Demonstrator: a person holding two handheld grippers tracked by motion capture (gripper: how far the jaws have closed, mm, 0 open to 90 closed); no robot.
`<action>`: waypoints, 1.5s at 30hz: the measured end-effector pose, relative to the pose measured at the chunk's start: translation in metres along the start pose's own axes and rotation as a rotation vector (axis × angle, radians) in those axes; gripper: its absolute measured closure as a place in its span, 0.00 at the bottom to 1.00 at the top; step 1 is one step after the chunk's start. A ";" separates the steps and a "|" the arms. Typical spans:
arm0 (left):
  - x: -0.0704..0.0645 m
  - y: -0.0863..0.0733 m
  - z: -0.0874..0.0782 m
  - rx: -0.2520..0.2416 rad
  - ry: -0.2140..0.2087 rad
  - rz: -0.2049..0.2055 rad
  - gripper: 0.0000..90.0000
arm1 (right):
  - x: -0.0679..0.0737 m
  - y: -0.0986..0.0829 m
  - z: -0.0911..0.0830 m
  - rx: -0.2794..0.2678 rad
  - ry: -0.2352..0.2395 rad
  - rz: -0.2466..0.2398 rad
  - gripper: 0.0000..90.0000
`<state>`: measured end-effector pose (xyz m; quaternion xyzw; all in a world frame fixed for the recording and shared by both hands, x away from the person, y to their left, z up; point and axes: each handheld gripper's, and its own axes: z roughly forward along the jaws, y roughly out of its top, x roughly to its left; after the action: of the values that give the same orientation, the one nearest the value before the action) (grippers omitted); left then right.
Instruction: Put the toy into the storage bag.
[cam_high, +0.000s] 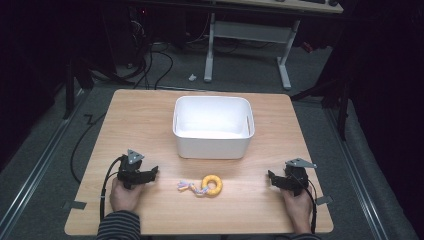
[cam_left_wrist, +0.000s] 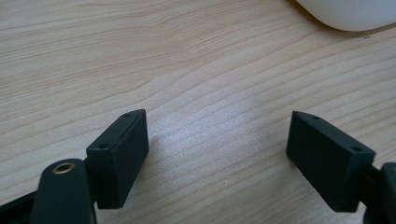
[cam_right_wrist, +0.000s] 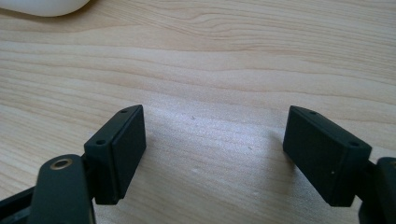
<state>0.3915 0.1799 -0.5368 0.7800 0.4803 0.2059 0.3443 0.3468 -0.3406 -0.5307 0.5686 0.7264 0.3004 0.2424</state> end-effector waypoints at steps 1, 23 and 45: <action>0.000 0.000 0.000 0.001 0.002 -0.002 0.24 | 0.000 0.000 0.000 0.000 0.000 0.000 0.24; -0.001 -0.001 -0.001 -0.001 0.003 -0.009 0.24 | 0.000 0.000 0.000 0.000 -0.001 0.000 0.24; 0.001 0.001 0.001 -0.002 0.001 -0.010 0.24 | 0.001 0.001 -0.008 0.022 -0.001 -0.004 0.40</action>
<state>0.3927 0.1798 -0.5367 0.7772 0.4841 0.2050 0.3458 0.3420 -0.3406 -0.5244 0.5700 0.7306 0.2917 0.2371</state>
